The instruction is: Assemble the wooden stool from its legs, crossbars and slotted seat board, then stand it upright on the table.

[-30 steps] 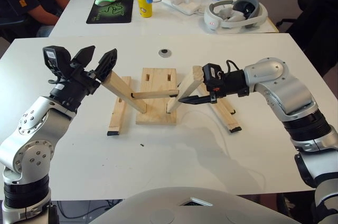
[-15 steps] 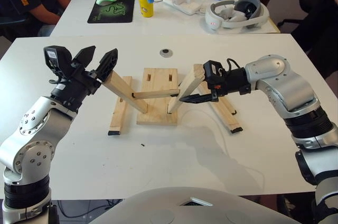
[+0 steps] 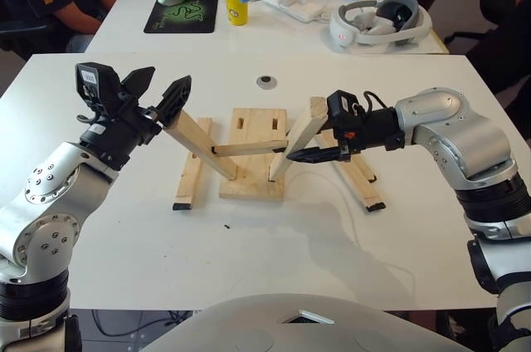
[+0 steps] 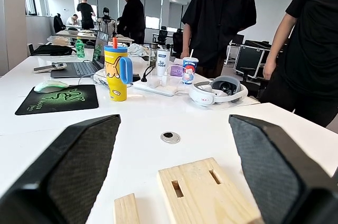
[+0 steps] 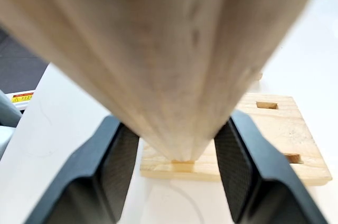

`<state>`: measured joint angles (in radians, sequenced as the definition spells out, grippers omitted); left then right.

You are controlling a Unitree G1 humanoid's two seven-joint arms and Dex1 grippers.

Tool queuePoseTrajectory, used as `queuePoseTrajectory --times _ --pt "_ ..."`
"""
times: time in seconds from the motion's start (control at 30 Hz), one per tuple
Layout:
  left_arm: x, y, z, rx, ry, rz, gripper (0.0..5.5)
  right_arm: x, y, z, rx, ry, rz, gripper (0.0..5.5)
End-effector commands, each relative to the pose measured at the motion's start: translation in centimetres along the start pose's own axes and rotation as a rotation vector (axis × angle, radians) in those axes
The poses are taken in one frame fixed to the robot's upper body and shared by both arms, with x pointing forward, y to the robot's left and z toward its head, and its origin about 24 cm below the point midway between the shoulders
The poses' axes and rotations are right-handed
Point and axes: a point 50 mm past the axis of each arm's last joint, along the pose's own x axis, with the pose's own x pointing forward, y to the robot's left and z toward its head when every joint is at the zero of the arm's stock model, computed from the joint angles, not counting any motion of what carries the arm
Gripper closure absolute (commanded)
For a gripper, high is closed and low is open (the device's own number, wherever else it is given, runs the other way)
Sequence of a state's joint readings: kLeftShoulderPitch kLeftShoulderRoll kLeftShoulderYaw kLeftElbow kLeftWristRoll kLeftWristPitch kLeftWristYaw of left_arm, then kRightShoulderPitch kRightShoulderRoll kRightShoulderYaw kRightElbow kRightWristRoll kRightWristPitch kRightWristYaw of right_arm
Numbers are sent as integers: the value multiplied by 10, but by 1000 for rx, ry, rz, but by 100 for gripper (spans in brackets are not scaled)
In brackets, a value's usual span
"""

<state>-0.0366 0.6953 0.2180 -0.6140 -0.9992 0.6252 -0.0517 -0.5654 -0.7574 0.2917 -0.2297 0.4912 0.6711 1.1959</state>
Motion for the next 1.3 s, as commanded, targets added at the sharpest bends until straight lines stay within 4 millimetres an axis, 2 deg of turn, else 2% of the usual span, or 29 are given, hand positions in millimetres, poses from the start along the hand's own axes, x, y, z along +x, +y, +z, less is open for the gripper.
queuePoseTrajectory --times 0.03,0.23,0.47,0.63,0.73,0.8,0.9,1.03,1.1,1.17,1.23,1.3 --pt "-10 7 -60 -33 409 45 172 9 15 -7 146 -30 165 345" --pt "0 -4 -46 -50 347 -6 172 13 19 -16 172 -21 157 345" --pt "10 -21 -9 -209 143 -95 172 15 29 -39 235 5 130 345" --pt "9 -10 5 -291 54 -44 172 14 35 -52 269 14 104 345" --pt "10 -4 27 -368 -88 -32 172 13 36 -57 278 24 96 345" --pt "10 -8 44 -396 -174 -53 172 12 37 -59 277 30 94 345" --pt "10 -24 70 -352 -238 -119 172 12 37 -61 272 40 89 345" --pt "5 -83 133 -296 -349 -401 172 11 34 -64 266 52 68 345" --pt "2 -101 146 -368 -358 -504 172 12 32 -64 264 51 47 345" --pt "5 -111 137 -440 -297 -552 172 14 30 -63 266 42 15 345" --pt "13 -115 117 -495 -190 -522 172 19 28 -62 272 29 -24 345" --pt "18 -118 89 -475 -76 -476 172 25 25 -61 274 19 -72 345"
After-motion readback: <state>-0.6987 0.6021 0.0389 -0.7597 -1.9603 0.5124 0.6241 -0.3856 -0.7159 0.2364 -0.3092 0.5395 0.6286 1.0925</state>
